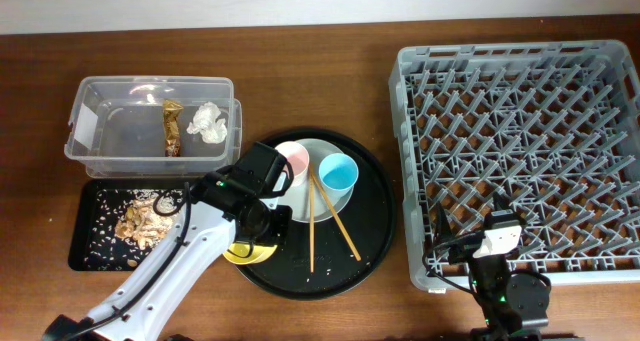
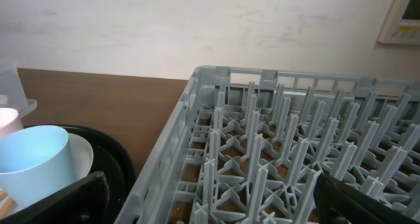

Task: Sort waste into correct bins and load items into the dishwasher rack
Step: 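Set the empty yellow bowl back on the round tray with the left gripper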

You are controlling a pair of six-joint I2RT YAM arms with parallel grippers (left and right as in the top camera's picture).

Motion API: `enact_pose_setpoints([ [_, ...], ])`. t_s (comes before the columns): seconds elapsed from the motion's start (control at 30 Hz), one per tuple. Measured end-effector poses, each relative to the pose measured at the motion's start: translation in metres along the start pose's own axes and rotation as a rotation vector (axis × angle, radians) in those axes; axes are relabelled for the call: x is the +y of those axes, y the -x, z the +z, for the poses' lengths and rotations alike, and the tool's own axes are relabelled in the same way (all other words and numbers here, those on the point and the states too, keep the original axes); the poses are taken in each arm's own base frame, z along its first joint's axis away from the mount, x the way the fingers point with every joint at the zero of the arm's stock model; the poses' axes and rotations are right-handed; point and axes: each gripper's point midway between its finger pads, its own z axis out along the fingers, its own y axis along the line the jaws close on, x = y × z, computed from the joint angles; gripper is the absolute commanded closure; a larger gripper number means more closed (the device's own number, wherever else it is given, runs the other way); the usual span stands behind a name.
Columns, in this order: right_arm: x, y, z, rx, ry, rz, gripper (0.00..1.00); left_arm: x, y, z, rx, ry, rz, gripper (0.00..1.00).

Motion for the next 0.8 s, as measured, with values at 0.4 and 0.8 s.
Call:
enact_pose_setpoints([
  [0.4,0.000,0.039,-0.013,-0.007,0.000,0.105,0.02,-0.004,0.008,-0.001,-0.033,-0.015,-0.010,0.53],
  [0.8,0.049,0.123,-0.021,0.658,0.257,0.292,0.14,0.034,0.103,-0.157,-0.557,0.004,-0.154,0.47],
])
